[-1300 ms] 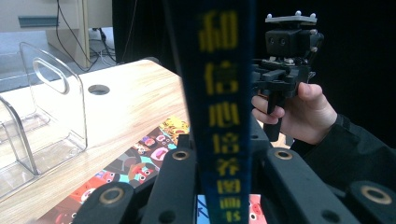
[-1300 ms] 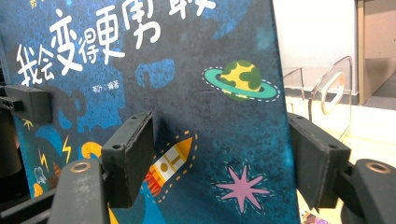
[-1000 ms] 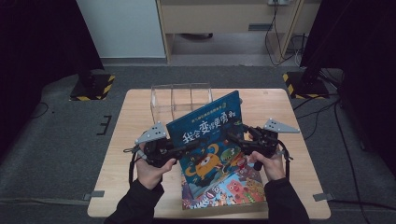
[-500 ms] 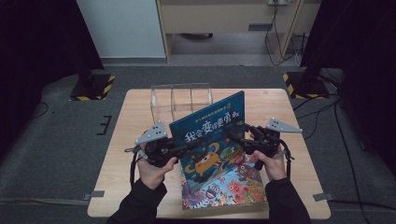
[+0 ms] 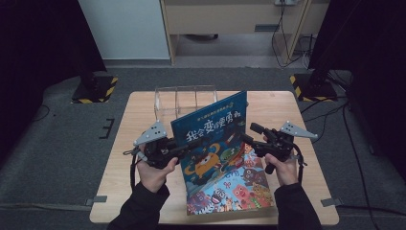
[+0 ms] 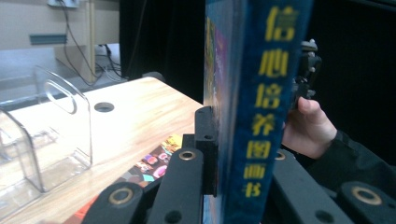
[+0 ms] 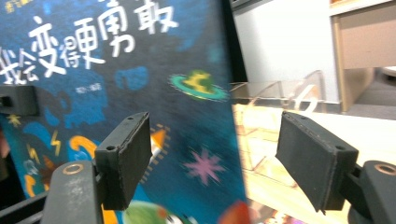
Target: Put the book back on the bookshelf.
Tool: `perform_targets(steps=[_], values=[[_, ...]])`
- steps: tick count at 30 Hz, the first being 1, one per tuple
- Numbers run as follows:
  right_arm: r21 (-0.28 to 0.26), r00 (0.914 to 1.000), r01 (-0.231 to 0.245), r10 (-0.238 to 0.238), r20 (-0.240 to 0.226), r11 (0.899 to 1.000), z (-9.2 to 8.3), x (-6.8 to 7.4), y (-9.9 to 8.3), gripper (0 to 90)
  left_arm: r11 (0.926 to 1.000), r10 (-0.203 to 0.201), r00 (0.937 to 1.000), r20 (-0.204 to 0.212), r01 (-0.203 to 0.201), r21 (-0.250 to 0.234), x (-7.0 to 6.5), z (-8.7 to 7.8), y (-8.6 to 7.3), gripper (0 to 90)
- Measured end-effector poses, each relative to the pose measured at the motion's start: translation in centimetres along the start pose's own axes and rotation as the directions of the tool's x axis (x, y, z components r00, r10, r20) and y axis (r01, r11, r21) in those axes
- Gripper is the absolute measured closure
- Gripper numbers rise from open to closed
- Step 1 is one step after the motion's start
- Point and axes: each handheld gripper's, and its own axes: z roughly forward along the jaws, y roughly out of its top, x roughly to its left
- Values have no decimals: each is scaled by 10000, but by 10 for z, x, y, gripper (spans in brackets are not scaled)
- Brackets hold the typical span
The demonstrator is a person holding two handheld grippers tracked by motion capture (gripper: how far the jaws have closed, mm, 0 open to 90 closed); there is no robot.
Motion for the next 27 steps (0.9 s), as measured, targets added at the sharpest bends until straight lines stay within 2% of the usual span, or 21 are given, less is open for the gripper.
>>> perform_targets(steps=[7, 15, 22, 27], values=[[329, 9963, 173, -200, 839, 9993, -11, -12, -6, 261, 10000, 21, 9992, -387, -24, -74, 3, -5, 5, 828], [808, 9879, 228, -349, 1510, 9965, -18, -23, -15, 263, 9998, -42, 9967, -808, 25, -208, 11, -15, 14, 828], [1274, 9812, 434, -663, 1812, 9909, -18, -26, -20, 266, 9997, -153, 9925, -1209, 132, -184, 18, -24, 24, 828], [1368, 9801, 456, -708, 1856, 9895, -17, -27, -22, 271, 9998, -156, 9878, -1552, 137, -134, 25, -30, 28, 829]])
